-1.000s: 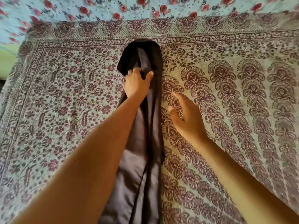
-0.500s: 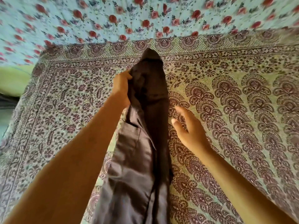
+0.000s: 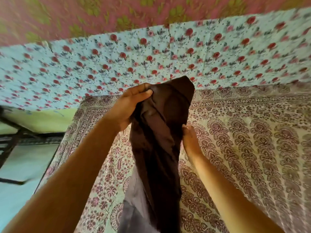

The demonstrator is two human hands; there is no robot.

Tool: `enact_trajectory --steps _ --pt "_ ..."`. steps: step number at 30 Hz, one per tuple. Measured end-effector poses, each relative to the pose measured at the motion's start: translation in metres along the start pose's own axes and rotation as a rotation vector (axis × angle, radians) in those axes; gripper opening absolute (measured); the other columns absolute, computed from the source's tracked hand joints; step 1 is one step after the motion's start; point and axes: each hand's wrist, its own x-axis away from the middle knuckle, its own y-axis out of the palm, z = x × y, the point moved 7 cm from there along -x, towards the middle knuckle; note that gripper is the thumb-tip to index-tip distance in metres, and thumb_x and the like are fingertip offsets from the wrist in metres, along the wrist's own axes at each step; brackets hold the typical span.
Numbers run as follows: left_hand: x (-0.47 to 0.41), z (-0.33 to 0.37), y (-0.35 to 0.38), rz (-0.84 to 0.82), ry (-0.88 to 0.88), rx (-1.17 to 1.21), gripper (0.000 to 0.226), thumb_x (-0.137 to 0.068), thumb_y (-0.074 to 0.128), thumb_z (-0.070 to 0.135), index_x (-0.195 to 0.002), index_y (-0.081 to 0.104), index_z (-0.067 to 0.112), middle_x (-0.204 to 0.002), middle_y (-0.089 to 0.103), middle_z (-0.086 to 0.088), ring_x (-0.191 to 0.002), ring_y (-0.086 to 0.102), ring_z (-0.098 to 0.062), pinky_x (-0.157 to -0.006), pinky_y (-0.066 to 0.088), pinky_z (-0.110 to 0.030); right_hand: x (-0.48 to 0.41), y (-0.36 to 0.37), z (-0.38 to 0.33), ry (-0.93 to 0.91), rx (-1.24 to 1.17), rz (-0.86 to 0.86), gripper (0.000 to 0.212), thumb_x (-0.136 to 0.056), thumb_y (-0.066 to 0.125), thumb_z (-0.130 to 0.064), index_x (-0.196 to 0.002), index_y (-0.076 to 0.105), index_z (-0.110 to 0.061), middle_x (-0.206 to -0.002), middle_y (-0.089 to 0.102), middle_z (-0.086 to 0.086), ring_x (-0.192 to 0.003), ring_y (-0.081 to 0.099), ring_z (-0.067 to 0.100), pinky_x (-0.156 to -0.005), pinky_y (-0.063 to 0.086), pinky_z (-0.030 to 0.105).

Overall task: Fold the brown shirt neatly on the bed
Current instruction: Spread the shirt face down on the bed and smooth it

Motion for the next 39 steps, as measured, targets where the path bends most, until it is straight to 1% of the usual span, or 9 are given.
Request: enact_trajectory --steps 6,12,16,19,22,25,28,33,39 --pt "0.054 0.115 0.018 -0.013 0.134 -0.031 0.020 -0.096 0.039 0.005 -0.088 0.057 0.010 -0.065 0.067 0.007 -0.058 0.064 -0.004 -0.054 0.050 -0.014 0.062 -0.013 -0.089 0.040 -0.287 -0.201 0.029 -0.091 0.045 -0.011 -0.114 0.061 -0.006 -0.107 0.069 0.006 -0.088 0.064 0.014 -0.073 0.049 0.026" --pt "0.110 0.178 0.004 0.277 0.174 -0.491 0.020 -0.096 0.048 0.011 -0.088 0.062 0.021 -0.085 0.065 0.000 -0.075 0.061 -0.001 -0.077 0.048 -0.021 0.136 -0.105 -0.157 -0.276 0.100 0.203 0.017 -0.094 0.050 -0.027 -0.080 0.049 -0.017 -0.071 0.050 -0.001 -0.075 0.050 0.020 -0.056 0.034 0.023" --pt "0.150 0.208 0.001 0.540 0.220 -0.648 0.020 -0.093 0.051 0.012 -0.106 0.065 0.009 -0.107 0.065 -0.013 -0.100 0.059 -0.025 -0.090 0.045 -0.033 0.194 -0.157 -0.198 -0.265 0.072 0.087 0.029 -0.072 0.073 -0.047 -0.074 0.055 -0.023 -0.071 0.060 -0.003 -0.070 0.058 0.014 -0.059 0.044 0.015" --pt "0.184 0.241 0.017 0.621 0.283 -0.551 0.016 -0.091 0.053 0.014 -0.099 0.066 0.009 -0.094 0.065 -0.014 -0.088 0.059 -0.023 -0.079 0.046 -0.032 0.243 -0.179 -0.221 -0.130 -0.053 -0.160 0.047 -0.077 0.054 -0.062 -0.076 0.071 -0.018 -0.077 0.072 -0.001 -0.074 0.067 0.012 -0.078 0.051 0.026" --pt "0.219 0.278 0.049 0.630 0.366 -0.482 0.012 -0.092 0.054 0.013 -0.095 0.065 0.008 -0.079 0.060 -0.007 -0.071 0.053 -0.013 -0.063 0.041 -0.024 0.284 -0.204 -0.233 -0.037 -0.081 -0.197 0.043 -0.096 0.042 -0.028 -0.061 0.061 -0.012 -0.052 0.063 -0.001 -0.049 0.060 0.009 -0.054 0.046 0.020" --pt "0.262 0.310 0.083 0.652 0.462 -0.433 0.008 -0.091 0.054 0.010 -0.088 0.061 0.010 -0.067 0.054 0.001 -0.060 0.047 -0.005 -0.056 0.038 -0.015 0.327 -0.232 -0.248 -0.102 -0.071 -0.186 0.021 -0.093 0.044 -0.012 -0.076 0.057 -0.011 -0.074 0.060 0.004 -0.070 0.055 0.015 -0.064 0.040 0.024" --pt "0.304 0.331 0.104 0.730 0.511 -0.486 0.009 -0.089 0.058 0.013 -0.091 0.067 0.011 -0.074 0.059 -0.006 -0.067 0.052 -0.012 -0.061 0.040 -0.021 0.362 -0.264 -0.271 -0.298 -0.040 -0.066 0.018 -0.094 0.049 -0.018 -0.081 0.061 -0.015 -0.087 0.060 -0.002 -0.091 0.053 0.018 -0.074 0.041 0.027" --pt "0.372 0.359 0.133 0.860 0.533 -0.703 0.020 -0.082 0.069 0.030 -0.078 0.066 0.011 -0.067 0.052 -0.007 -0.065 0.047 -0.018 -0.059 0.030 -0.027 0.456 -0.321 -0.336 -0.811 0.114 0.525 0.019 -0.091 0.057 -0.027 -0.096 0.065 -0.010 -0.084 0.060 -0.003 -0.078 0.052 0.012 -0.063 0.038 0.011" --pt "0.413 0.394 0.156 0.581 0.550 -0.753 0.041 -0.082 0.069 0.027 -0.056 0.042 0.012 -0.053 0.029 0.001 -0.042 0.029 -0.003 -0.045 0.021 -0.019 0.528 -0.353 -0.383 -1.186 0.284 0.772 0.036 -0.093 0.048 -0.038 -0.095 0.059 -0.003 -0.094 0.063 0.014 -0.081 0.057 0.026 -0.064 0.035 0.025"
